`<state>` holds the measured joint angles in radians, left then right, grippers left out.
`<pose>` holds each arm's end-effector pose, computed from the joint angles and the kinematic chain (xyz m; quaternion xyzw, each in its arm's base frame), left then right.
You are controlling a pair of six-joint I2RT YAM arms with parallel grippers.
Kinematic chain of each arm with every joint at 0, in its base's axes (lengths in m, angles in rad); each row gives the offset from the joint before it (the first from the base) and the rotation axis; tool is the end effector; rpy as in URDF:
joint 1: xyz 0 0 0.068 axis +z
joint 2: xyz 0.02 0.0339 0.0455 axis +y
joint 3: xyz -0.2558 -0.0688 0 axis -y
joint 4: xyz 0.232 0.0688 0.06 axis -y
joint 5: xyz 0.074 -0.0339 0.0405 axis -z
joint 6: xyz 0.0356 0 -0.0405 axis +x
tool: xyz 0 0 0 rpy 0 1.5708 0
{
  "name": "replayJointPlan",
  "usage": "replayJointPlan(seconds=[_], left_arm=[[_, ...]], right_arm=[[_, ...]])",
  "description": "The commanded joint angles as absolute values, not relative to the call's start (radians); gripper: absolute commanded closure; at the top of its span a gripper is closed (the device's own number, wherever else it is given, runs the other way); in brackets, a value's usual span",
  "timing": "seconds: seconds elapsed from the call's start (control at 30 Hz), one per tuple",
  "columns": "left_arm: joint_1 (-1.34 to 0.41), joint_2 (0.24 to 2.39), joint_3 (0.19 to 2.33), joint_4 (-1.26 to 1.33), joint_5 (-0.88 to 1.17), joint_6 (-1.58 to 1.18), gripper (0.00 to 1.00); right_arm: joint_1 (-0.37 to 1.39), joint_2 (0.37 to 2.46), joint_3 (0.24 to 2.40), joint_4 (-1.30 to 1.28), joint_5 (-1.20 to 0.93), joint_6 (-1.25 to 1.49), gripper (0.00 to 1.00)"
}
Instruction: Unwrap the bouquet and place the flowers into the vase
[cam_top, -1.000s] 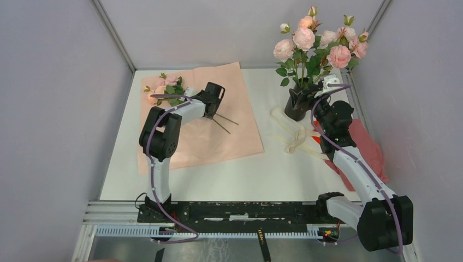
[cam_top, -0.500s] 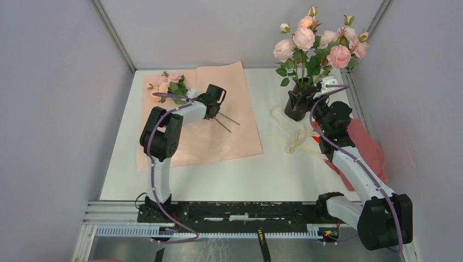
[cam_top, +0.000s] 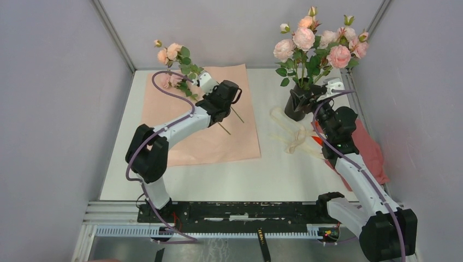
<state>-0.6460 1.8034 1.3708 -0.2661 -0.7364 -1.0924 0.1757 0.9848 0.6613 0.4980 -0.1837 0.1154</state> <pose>0.3271 -0.2167 0.2551 -0.3354 0.7910 -0.0904 0.5035 0.2203 0.0457 0.3287 -0.0895 0.6377 0.1690 0.7462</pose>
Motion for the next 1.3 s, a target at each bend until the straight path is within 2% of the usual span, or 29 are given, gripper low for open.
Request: replayJointPlan(seconds=[0.0, 0.13, 0.27, 0.4, 0.5, 0.8, 1.27], left_arm=[[-0.669, 1.724, 1.308, -0.091, -0.858, -0.836, 0.98], [-0.678, 1.643, 1.127, 0.192, -0.789, -0.653, 0.98], [-0.678, 1.591, 0.936, 0.473, -0.635, -0.496, 0.98], [-0.685, 1.528, 0.774, 0.686, -0.572, -0.405, 0.98], [-0.709, 1.485, 0.713, 0.744, -0.595, -0.333, 0.98], [-0.767, 1.414, 0.605, 0.962, -0.493, -0.135, 0.98], [-0.835, 1.477, 0.667, 0.966, -0.52, -0.032, 0.98]], right_arm=[[0.191, 0.954, 0.689, 0.509, -0.208, 0.127, 0.22], [0.268, 0.974, 0.735, 0.462, -0.207, 0.104, 0.22], [0.401, 1.063, 0.9, 0.281, -0.09, 0.014, 0.22], [0.453, 1.132, 0.971, 0.271, -0.108, 0.017, 0.22], [0.489, 1.199, 1.022, 0.257, -0.127, 0.018, 0.22], [0.556, 1.469, 1.216, 0.21, -0.179, 0.061, 0.21], [0.603, 1.565, 1.311, 0.272, -0.283, 0.136, 0.21]])
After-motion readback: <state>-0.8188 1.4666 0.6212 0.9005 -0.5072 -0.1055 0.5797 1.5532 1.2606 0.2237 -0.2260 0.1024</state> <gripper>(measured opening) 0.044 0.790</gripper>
